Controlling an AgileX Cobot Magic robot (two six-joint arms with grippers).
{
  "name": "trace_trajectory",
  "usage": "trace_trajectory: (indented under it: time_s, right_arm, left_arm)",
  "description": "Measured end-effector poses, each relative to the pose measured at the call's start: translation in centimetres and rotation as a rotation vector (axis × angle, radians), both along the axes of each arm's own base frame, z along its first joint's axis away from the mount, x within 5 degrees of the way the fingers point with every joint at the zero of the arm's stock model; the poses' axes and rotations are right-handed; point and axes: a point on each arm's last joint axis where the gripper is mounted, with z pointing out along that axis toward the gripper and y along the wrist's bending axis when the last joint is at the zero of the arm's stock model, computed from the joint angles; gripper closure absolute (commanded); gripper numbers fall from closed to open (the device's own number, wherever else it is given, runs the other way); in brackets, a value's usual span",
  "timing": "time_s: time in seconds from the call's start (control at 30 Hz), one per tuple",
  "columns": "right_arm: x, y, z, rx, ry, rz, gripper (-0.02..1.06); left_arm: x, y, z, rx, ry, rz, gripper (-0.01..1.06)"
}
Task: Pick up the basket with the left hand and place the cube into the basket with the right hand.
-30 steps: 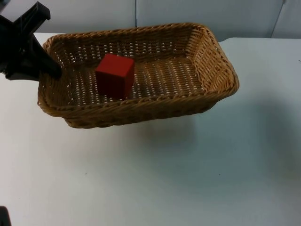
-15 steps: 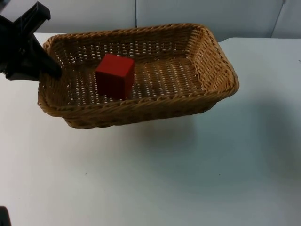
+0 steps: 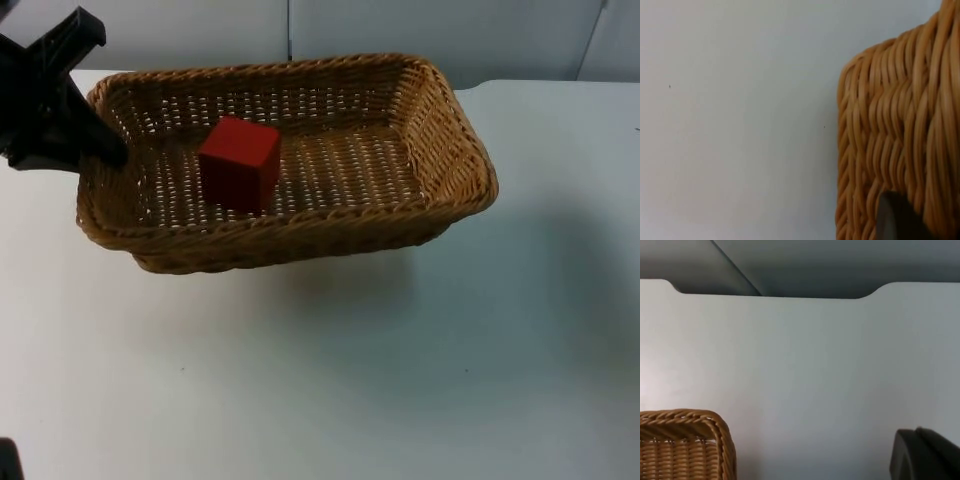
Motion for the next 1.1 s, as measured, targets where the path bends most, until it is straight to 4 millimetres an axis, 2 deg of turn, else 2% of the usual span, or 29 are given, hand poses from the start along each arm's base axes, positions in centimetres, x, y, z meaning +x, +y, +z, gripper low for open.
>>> trace_trajectory:
  time_s: [0.3, 0.63, 0.9, 1.03, 1.07, 1.1]
  right_arm:
    - [0.0, 0.3, 0.1, 0.034, -0.004, 0.01, 1.05]
    - [0.0, 0.3, 0.1, 0.036, -0.004, 0.01, 1.05]
    - [0.0, 0.3, 0.1, 0.036, -0.004, 0.01, 1.05]
    - [0.0, 0.3, 0.1, 0.036, -0.004, 0.01, 1.05]
    - [0.0, 0.3, 0.1, 0.036, -0.004, 0.01, 1.05]
    - [0.0, 0.3, 0.1, 0.036, -0.004, 0.01, 1.05]
  left_arm:
    - [-0.4, -0.7, -3.5, -0.075, 0.117, -0.13, 1.04]
    - [0.6, -1.4, -2.7, -0.195, 0.004, -0.09, 1.04]
    - [0.5, -1.3, -2.7, -0.184, -0.003, -0.105, 1.04]
    - [0.4, -1.3, -2.8, -0.171, 0.0, -0.119, 0.85]
    - [0.4, -1.3, -2.9, -0.165, 0.001, -0.126, 0.85]
    - [0.3, -1.3, -2.9, -0.16, 0.002, -0.132, 0.8]
